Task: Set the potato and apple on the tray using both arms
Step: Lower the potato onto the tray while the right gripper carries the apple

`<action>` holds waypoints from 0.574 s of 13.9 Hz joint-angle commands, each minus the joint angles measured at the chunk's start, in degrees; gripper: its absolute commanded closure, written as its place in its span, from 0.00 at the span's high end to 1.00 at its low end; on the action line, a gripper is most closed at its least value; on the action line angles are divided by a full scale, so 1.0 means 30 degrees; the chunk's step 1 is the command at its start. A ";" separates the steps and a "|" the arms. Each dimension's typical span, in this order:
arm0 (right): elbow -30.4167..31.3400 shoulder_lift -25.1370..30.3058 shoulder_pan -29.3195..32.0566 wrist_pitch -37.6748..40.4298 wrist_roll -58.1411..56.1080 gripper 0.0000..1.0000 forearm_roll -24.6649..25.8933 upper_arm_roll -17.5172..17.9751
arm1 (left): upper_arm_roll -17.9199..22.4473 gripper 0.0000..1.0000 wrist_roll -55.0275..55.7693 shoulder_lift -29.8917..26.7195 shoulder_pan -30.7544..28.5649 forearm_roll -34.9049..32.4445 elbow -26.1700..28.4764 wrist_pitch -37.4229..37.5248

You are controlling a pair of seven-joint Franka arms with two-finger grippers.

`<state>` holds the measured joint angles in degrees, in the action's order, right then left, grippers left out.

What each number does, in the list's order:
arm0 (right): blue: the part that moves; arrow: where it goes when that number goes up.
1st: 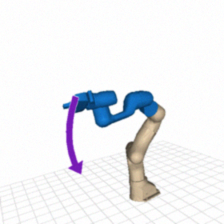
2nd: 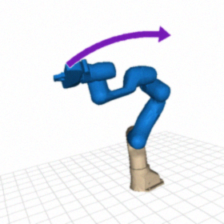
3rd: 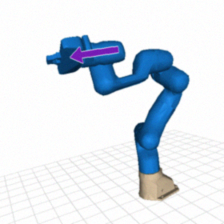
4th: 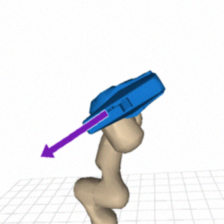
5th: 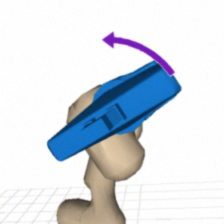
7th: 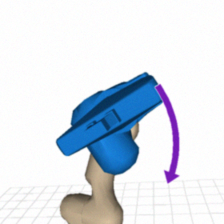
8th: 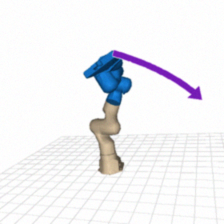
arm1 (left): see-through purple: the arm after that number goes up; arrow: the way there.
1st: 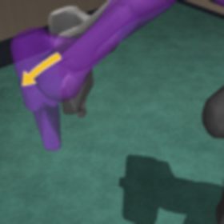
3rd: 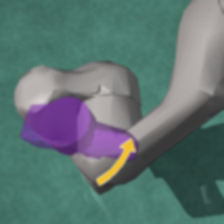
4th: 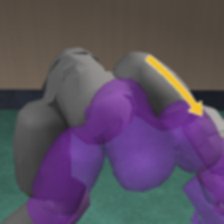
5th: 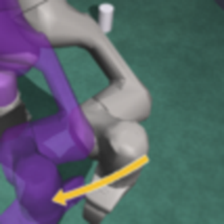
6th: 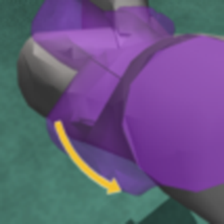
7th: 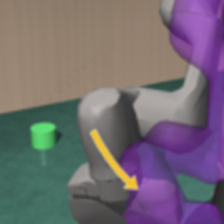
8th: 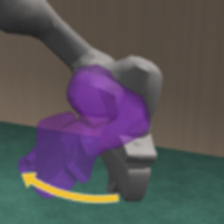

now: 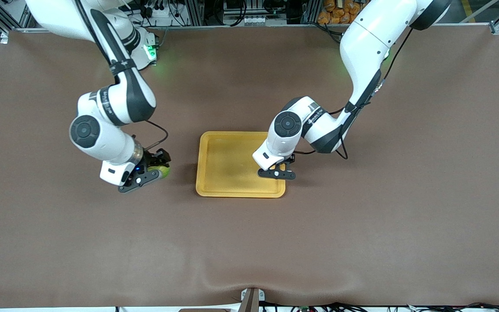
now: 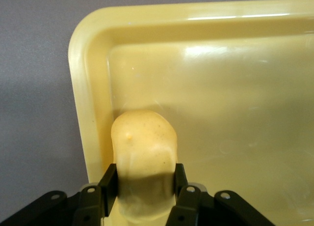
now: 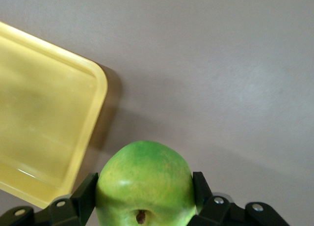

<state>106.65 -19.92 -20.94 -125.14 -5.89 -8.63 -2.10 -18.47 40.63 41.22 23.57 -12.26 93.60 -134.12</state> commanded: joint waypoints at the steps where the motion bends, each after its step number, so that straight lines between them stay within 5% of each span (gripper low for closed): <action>1: -0.0073 0.0076 -0.1306 -0.0091 0.3445 0.00 -0.0230 -0.0149 | 0.0151 0.06 0.0638 0.0352 0.0259 -0.0514 -0.0586 0.0352; 3: -0.0073 0.0076 -0.2009 -0.0704 0.6197 0.00 -0.0230 -0.0149 | 0.0180 0.26 0.0638 0.0353 0.0259 -0.0514 -0.0673 0.0351; 5: -0.0276 -0.0040 -0.2712 -0.1234 0.8692 0.00 -0.0230 -0.0149 | 0.0268 1.00 0.0433 0.0440 0.0259 -0.0746 -0.0703 0.0351; 8: -0.1242 -0.1326 -0.3943 -0.1265 1.0281 0.00 0.0004 -0.0207 | 0.0297 1.00 0.0433 0.0296 0.0230 -0.0983 -0.0879 0.0351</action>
<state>106.06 -20.85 -30.32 -128.98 21.63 -8.69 -2.04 -18.16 40.63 41.78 23.58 -13.53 92.92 -134.12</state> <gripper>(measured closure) 0.176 0.154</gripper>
